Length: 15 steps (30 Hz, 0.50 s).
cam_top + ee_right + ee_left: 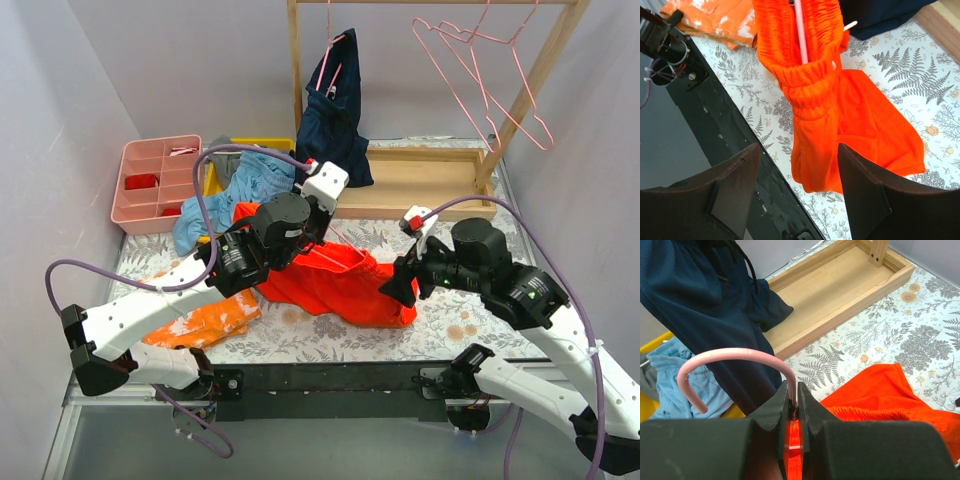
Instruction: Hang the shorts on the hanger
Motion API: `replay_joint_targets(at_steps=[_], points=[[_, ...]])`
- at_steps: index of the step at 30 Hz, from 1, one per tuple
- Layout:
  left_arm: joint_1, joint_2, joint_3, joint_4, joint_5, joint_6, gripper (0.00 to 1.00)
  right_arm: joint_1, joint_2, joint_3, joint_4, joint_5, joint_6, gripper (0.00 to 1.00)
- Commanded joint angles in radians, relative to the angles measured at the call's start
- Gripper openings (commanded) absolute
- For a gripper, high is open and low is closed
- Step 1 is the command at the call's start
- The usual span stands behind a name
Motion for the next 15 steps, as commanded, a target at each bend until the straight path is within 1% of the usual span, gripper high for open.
replay_joint_targets(at_steps=[1, 3, 4, 6, 10, 15], points=[[0.038, -0.048, 0.005, 0.056, 0.083, -0.02, 0.0, 0.067, 0.017, -0.026, 0.102, 0.033, -0.028, 0.72], [0.047, -0.045, 0.008, 0.059, 0.097, -0.023, 0.0, 0.093, 0.037, -0.039, 0.116, 0.073, -0.032, 0.71], [0.049, -0.04, 0.011, 0.059, 0.103, -0.023, 0.0, 0.126, 0.044, -0.04, 0.125, 0.124, -0.032, 0.72], [0.049, -0.034, 0.017, 0.057, 0.109, -0.022, 0.0, 0.174, 0.074, -0.036, 0.13, 0.175, -0.035, 0.72], [0.05, -0.029, 0.025, 0.06, 0.123, -0.023, 0.0, 0.222, 0.12, -0.028, 0.133, 0.289, -0.04, 0.7], [0.05, -0.032, 0.028, 0.06, 0.143, -0.03, 0.0, 0.237, 0.137, -0.054, 0.173, 0.344, -0.04, 0.62]])
